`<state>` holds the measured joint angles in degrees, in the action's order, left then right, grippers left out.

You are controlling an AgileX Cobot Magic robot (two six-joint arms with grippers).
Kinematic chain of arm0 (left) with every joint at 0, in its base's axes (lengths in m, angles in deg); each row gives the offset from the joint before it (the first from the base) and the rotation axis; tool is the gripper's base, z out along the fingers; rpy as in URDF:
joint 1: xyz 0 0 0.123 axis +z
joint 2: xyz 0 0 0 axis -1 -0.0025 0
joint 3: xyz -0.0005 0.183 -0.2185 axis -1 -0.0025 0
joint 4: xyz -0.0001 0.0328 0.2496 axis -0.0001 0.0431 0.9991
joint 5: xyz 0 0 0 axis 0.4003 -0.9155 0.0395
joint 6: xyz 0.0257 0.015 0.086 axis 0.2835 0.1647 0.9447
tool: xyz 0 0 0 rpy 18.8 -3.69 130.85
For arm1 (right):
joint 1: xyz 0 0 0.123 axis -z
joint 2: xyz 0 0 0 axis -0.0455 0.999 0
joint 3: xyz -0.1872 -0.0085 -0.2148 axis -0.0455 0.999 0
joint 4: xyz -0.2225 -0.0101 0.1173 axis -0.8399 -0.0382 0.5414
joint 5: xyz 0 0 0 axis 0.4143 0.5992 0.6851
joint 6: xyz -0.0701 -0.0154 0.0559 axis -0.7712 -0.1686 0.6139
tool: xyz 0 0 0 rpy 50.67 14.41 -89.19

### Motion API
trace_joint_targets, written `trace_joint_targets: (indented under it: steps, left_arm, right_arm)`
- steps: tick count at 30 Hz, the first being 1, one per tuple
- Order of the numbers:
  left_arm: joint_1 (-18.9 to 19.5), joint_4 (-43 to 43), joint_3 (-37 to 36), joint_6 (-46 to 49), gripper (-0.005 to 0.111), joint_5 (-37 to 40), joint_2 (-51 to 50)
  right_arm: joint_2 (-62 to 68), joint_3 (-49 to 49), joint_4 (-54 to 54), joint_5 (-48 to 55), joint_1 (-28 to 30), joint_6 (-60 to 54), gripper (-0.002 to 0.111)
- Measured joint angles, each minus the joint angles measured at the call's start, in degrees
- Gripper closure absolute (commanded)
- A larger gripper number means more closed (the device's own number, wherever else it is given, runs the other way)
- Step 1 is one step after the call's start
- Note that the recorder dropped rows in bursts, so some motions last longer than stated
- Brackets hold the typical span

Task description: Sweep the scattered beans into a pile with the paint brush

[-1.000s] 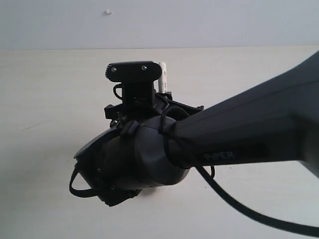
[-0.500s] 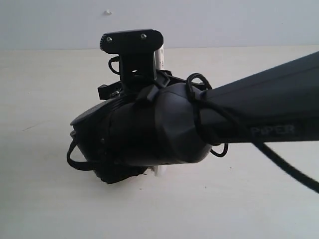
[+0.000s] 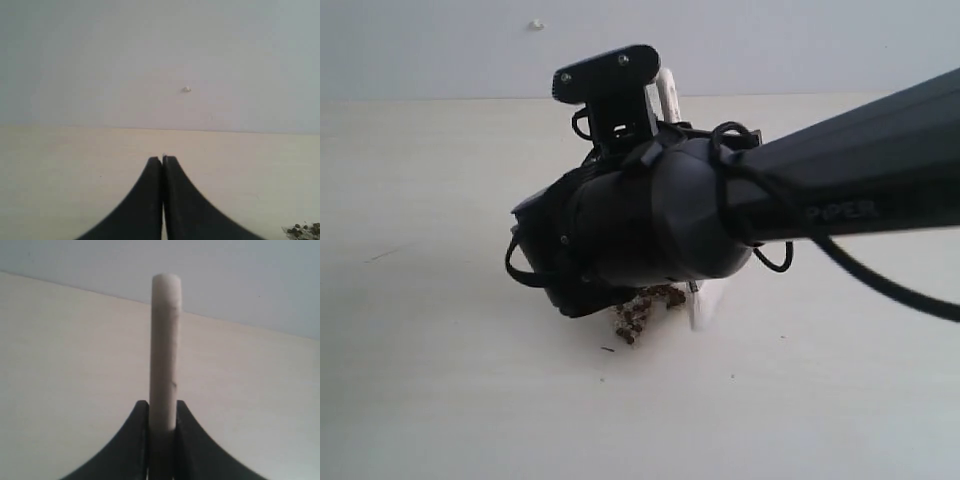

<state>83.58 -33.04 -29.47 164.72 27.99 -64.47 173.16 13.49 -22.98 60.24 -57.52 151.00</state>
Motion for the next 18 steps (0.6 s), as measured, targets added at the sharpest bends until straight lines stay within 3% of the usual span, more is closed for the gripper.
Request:
trace_joint_targets:
  steps: [18]
  left_arm:
    - [0.0, 0.0, 0.0, 0.0, 0.107, 0.0, 0.0]
  right_arm:
    - [6.5, 0.0, -4.9, -3.1, 0.0, 9.2, 0.108]
